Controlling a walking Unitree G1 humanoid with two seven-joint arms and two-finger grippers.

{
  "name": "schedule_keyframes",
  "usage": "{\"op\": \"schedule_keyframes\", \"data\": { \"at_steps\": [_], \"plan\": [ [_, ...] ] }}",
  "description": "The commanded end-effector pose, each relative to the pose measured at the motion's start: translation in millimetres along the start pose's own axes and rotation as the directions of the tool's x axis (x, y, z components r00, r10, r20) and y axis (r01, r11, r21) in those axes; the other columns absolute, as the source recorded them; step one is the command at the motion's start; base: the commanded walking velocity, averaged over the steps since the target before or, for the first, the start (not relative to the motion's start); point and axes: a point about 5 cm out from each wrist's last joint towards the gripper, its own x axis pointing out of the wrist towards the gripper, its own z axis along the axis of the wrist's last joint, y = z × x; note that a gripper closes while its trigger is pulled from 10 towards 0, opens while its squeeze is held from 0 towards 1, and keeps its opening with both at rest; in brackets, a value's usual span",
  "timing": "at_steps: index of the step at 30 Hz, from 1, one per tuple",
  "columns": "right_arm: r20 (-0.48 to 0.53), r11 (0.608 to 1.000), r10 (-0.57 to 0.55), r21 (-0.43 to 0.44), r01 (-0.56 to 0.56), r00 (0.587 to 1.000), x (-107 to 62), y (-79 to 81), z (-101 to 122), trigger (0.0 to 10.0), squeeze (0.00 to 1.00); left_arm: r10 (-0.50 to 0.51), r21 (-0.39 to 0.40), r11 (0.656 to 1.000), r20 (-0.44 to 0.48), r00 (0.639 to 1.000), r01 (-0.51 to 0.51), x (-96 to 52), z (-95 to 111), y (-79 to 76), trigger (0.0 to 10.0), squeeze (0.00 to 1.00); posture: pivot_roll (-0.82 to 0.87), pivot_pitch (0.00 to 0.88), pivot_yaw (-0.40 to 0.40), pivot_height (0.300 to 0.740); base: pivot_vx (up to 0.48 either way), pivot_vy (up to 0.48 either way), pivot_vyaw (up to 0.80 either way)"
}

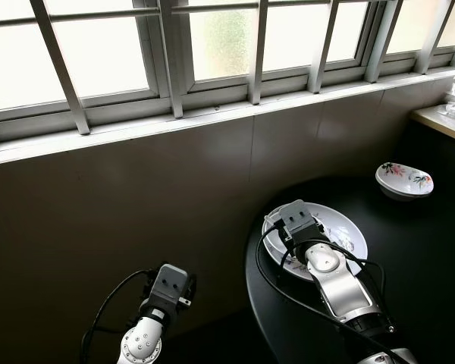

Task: Kitchen organization

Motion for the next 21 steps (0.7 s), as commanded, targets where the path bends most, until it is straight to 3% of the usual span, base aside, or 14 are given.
{"op": "schedule_keyframes", "data": {
  "at_steps": [1,10,15,21],
  "plan": [
    [-0.016,1.0,0.013,0.024,-0.012,1.0,2.6,-3.8,0.3,10.0,0.0,-0.003,0.003,1.0,-0.003,1.0,0.003,1.3,-0.3,1.5,10.0,0.0,-0.04,0.0,0.017,0.74,0.0,0.0,0.0],
    [-0.045,0.998,0.05,0.05,-0.047,0.998,7.1,-8.8,-2.2,10.0,0.0,0.001,0.005,1.0,-0.004,1.0,-0.001,1.2,-0.2,1.7,10.0,0.0,-0.04,0.0,0.013,0.74,0.0,0.0,0.0],
    [-0.068,0.993,0.096,0.079,-0.091,0.993,8.1,-3.9,-8.7,10.0,0.0,0.003,0.006,1.0,-0.005,1.0,-0.003,0.9,-0.3,1.5,10.0,0.0,-0.04,0.0,0.013,0.74,0.0,0.0,0.0],
    [-0.103,0.992,0.123,0.055,-0.118,0.987,11.4,-6.3,-21.2,10.0,0.0,0.002,0.004,1.0,-0.006,1.0,-0.002,1.1,-0.3,1.2,10.0,0.0,-0.04,0.0,0.015,0.74,0.0,0.0,0.0]
  ]
}}
